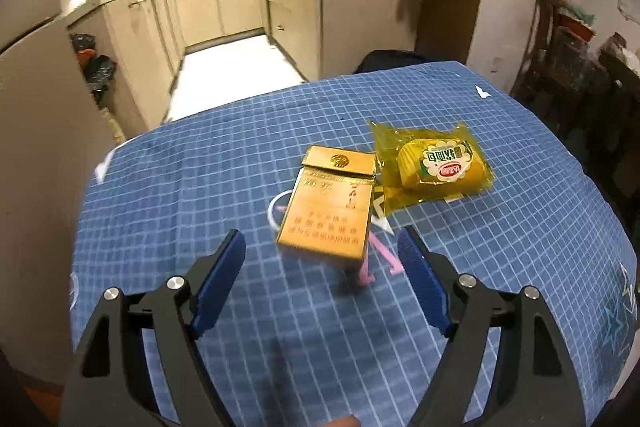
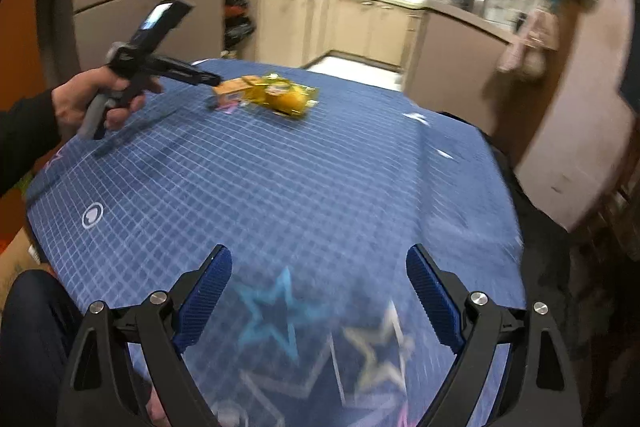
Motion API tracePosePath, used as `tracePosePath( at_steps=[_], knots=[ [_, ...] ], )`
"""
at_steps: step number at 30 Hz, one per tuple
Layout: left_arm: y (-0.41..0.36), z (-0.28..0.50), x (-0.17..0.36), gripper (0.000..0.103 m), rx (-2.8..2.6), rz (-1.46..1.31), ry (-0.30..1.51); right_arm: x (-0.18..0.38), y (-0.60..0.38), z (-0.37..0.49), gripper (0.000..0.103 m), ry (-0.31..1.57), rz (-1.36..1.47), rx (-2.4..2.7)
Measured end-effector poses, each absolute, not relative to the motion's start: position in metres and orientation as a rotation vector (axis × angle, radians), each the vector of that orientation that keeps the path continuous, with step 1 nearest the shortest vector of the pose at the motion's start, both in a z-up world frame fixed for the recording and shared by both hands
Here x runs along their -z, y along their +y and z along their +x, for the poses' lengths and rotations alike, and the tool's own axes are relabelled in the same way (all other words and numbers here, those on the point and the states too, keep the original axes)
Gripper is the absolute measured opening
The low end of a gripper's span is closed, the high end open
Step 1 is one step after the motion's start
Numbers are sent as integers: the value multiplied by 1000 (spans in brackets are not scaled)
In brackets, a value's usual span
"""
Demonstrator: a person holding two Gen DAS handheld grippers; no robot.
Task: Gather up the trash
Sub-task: 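Move both grippers back to the cigarette box and bread packet on the table, then grasp the gold cigarette box with the left gripper while the right grasps the yellow bread packet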
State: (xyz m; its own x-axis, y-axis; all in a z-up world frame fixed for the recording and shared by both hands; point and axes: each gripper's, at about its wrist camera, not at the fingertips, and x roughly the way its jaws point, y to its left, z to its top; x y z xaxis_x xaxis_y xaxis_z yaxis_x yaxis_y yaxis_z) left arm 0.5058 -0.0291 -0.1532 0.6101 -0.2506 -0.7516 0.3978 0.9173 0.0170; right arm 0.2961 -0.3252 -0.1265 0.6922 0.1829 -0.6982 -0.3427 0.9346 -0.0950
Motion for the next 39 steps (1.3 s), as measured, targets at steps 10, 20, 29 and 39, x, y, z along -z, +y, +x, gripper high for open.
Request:
tracePosePath(
  at_steps=[10,20,29,39],
  knots=[
    [-32,526,173,79,379,224,841,105,-260,440,89,774,-407,-522],
    [-37,541,179,72,395,238,849,122,-212,539,88,860,-526,-605],
    [-49,550,187,61,425,243,891,145,-193,575,87,907,-562,-634],
    [-50,559,192,54,395,213,884,162,-194,591,56,924,-556,-602]
  ],
)
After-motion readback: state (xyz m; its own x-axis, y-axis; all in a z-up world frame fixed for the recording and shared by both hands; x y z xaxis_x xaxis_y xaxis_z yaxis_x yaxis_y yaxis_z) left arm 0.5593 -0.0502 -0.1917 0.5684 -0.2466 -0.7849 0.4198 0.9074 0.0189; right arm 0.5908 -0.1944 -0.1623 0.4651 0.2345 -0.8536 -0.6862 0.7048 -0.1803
